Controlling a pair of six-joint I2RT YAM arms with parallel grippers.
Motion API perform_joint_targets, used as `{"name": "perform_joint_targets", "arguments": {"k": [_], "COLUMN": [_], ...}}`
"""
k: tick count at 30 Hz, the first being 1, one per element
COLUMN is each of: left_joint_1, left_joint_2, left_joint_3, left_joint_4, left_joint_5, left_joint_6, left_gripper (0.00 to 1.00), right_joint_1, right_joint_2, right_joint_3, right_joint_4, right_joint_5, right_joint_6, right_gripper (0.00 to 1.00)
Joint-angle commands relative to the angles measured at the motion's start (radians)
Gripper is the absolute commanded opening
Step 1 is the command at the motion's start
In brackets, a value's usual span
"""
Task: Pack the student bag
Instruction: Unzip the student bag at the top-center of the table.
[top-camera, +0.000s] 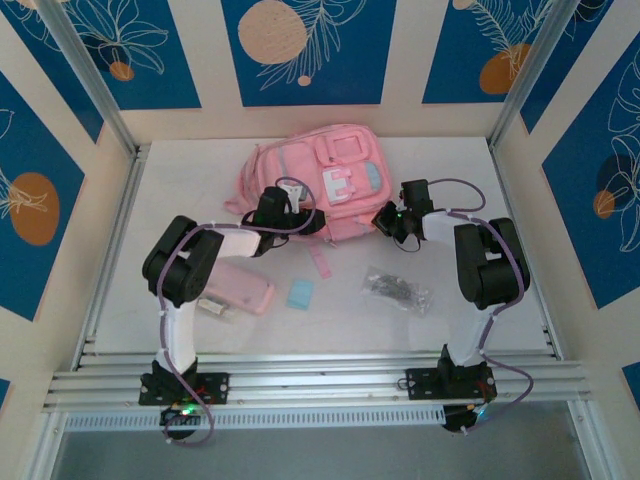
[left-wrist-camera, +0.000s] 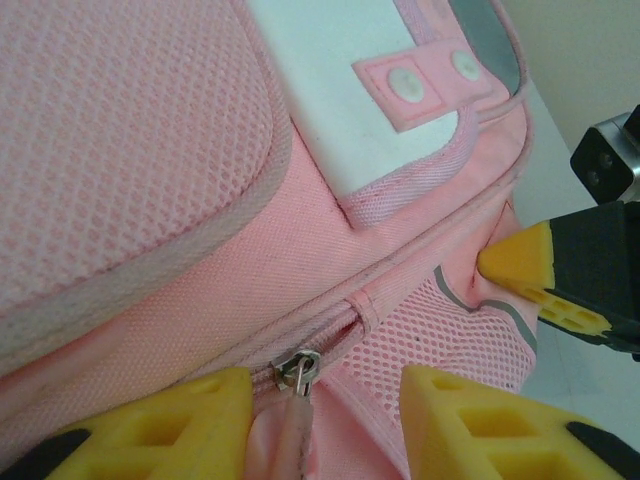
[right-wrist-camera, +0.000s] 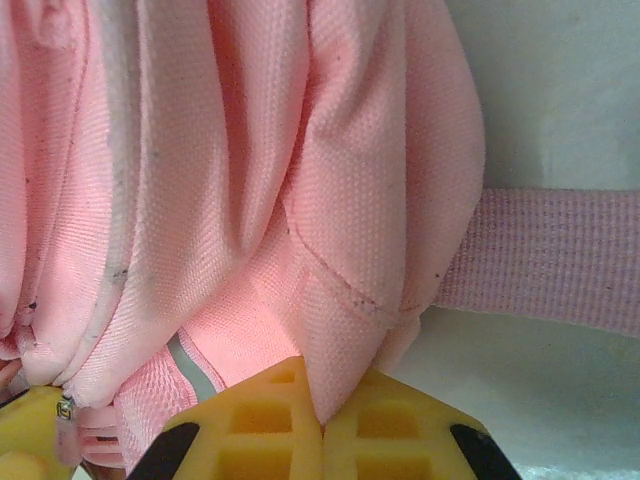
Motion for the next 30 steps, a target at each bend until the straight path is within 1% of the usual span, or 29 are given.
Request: {"name": "perform_joint_targets", "arguments": {"k": [1,6,10,17,21,24,27,30], "left_joint_1": [-0.005,-0.004,-0.005,-0.015,-0.037,-0.065,-0.072,-0.072], "left_joint_2": [0.022,0.049,0.079,0.136,0.216,0.273,0.300,0.302], "left_joint_3": [0.056,0.137,0.196,0.331,0.503,0.613,0.644,0.640], "left_joint_4": [-0.013,-0.216,-0.330,-0.548,-0.797,-0.966,-1.038,-1.058], "left_joint_5": [0.042,-0.039,-0.091,-0.135,-0.230,-0.347,-0.399,-0.435], "left_joint_6": [0.053,0.151,0.198,0.219,0.277,0.339,0.346,0.355], "left_gripper": [0.39,0.35,0.32,0.33,0.37,0.36,0.34,0.28], "right_joint_1": [0.030,0.029,0.028,0.026,0.024,0.023,0.021,0.020], "right_joint_2": [0.021,0.024,0.024,0.025,0.019,0.012,0.010,0.008], "right_joint_3": [0.014,0.018,0.021,0.023,0.015,0.003,-0.005,-0.008], "right_joint_4": [-0.044,-0.056,-0.056,-0.059,-0.053,-0.042,-0.026,-0.018], "right_joint_5": [-0.065,-0.065,-0.066,-0.068,-0.068,-0.063,-0.064,-0.066], "right_joint_6": [-0.025,-0.027,-0.027,-0.026,-0.021,-0.014,-0.005,0.002], "right_gripper": [0.00,0.00,0.00,0.00,0.00,0.00,0.00,0.00]}}
